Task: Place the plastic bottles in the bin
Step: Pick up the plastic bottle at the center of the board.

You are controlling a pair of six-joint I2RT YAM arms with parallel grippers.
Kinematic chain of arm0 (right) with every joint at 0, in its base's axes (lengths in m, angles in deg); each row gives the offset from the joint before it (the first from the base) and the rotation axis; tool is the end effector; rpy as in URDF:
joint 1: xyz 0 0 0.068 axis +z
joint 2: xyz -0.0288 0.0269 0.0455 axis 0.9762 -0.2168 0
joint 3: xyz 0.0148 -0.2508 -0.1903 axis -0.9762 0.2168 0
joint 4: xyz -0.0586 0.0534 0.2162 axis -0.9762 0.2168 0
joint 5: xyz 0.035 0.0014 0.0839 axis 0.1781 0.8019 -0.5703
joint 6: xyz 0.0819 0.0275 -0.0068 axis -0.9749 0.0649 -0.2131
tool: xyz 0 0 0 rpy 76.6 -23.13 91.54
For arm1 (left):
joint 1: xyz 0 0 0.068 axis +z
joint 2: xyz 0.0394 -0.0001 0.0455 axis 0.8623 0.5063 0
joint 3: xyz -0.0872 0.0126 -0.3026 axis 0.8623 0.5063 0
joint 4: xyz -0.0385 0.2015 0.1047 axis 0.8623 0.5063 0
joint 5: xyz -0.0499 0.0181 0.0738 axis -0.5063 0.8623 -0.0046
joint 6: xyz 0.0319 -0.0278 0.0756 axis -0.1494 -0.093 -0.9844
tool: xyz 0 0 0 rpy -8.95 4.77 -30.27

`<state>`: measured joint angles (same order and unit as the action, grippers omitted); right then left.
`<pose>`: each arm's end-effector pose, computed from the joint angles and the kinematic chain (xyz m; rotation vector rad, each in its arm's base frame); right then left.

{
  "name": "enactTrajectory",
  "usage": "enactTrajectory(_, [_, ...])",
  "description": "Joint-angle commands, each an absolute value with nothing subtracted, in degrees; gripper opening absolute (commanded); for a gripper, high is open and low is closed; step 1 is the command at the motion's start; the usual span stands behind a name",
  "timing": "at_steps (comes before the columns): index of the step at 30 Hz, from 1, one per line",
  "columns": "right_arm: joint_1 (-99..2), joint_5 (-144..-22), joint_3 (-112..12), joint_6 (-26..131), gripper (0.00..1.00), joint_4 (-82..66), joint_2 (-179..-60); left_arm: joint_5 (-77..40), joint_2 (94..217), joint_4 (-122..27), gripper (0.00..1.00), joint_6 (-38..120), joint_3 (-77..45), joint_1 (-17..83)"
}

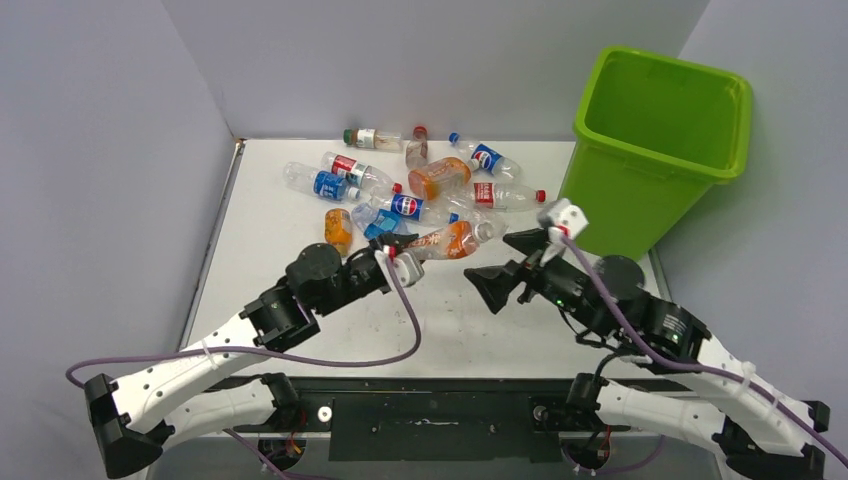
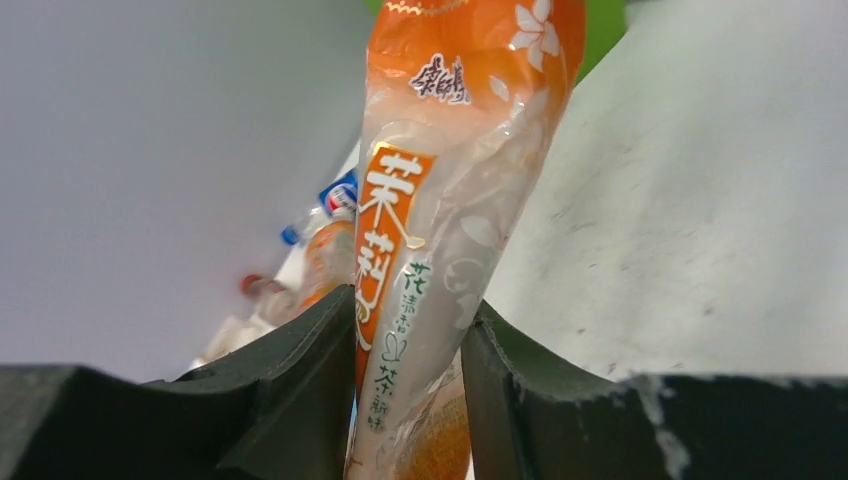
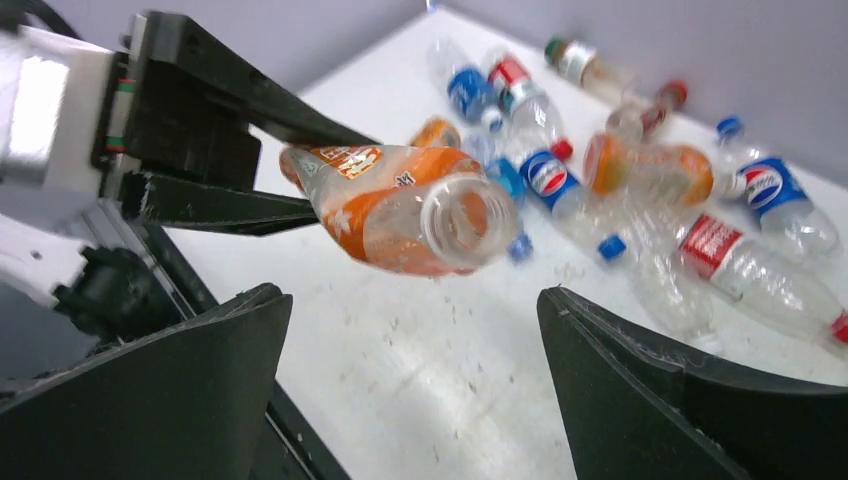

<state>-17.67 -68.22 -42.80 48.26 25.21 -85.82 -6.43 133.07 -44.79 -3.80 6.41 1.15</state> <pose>0.0757 0.1123 0.4380 -0.6878 1.7336 0.7708 0.1097 -0.1691 0.3948 1.1552 1.1855 -0.2783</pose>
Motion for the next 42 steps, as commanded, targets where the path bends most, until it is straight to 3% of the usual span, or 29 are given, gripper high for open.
enactTrajectory(1, [-17.34,-66.02,-33.46,48.87,1.00,-1.21,-77.09,-29.33,132.30,-46.99,0.35,19.75,4.13,7.47])
enactTrajectory(3, [-17.28,-66.69,-31.82,48.15,1.00,-5.88,-75.78,-34.39,133.34,-48.26,0.31,25.19,3.55,9.31])
enactTrajectory(7, [-17.31,-69.93,-29.24,46.57,0.90,-13.72,-75.41,-42.77,135.03,-53.83,0.28,36.96,4.67,12.84])
enactTrajectory(11, [-17.29,-69.13,-27.51,45.46,0.90,-17.91,-77.27,-47.02,135.17,-67.32,0.26,46.94,10.01,14.91])
enactTrajectory(15, [-17.29,-65.02,-25.43,44.12,0.90,-22.18,-77.93,-47.66,135.19,-71.33,0.21,49.08,12.48,15.20])
enactTrajectory(18, [-17.28,-62.86,-23.79,42.99,0.91,-24.72,-78.32,-47.72,135.23,-73.48,0.19,49.22,14.05,15.17])
enactTrajectory(22, [-17.27,-61.37,-26.64,41.60,1.00,-21.72,-82.53,-47.96,135.47,-74.11,0.18,49.08,14.57,15.10])
enactTrajectory(25, [-17.33,-60.09,-26.62,40.68,0.89,-21.49,-83.37,-47.32,134.77,-74.34,0.17,48.60,15.21,15.00])
enactTrajectory(31, [-17.37,-59.34,-27.31,39.52,0.57,-19.63,-83.76,-44.26,132.59,-75.22,0.16,47.04,16.89,14.71])
enactTrajectory(34, [-17.44,-59.89,-27.38,39.37,0.37,-19.24,-83.65,-43.69,132.44,-75.74,0.16,46.95,17.25,14.60])
enactTrajectory(35, [-17.45,-60.34,-27.52,39.39,0.25,-18.96,-83.68,-43.36,132.40,-75.84,0.17,46.94,17.41,14.58])
enactTrajectory(37, [-17.50,-60.83,-28.02,39.21,0.06,-18.35,-83.80,-42.26,132.09,-76.35,0.25,46.71,17.83,14.50])
enactTrajectory(38, [-17.41,-61.26,-28.21,39.39,0.05,-18.11,-83.76,-41.28,131.69,-76.64,0.33,46.68,18.28,14.49])
enactTrajectory(40, [-17.50,-62.10,-29.12,40.18,0.05,-17.46,-83.80,-39.70,130.77,-77.56,0.69,46.45,19.28,14.56])
enactTrajectory(42, [-17.40,-62.52,-30.72,41.70,0.05,-16.15,-84.04,-38.73,129.83,-77.96,0.93,46.10,20.01,14.30])
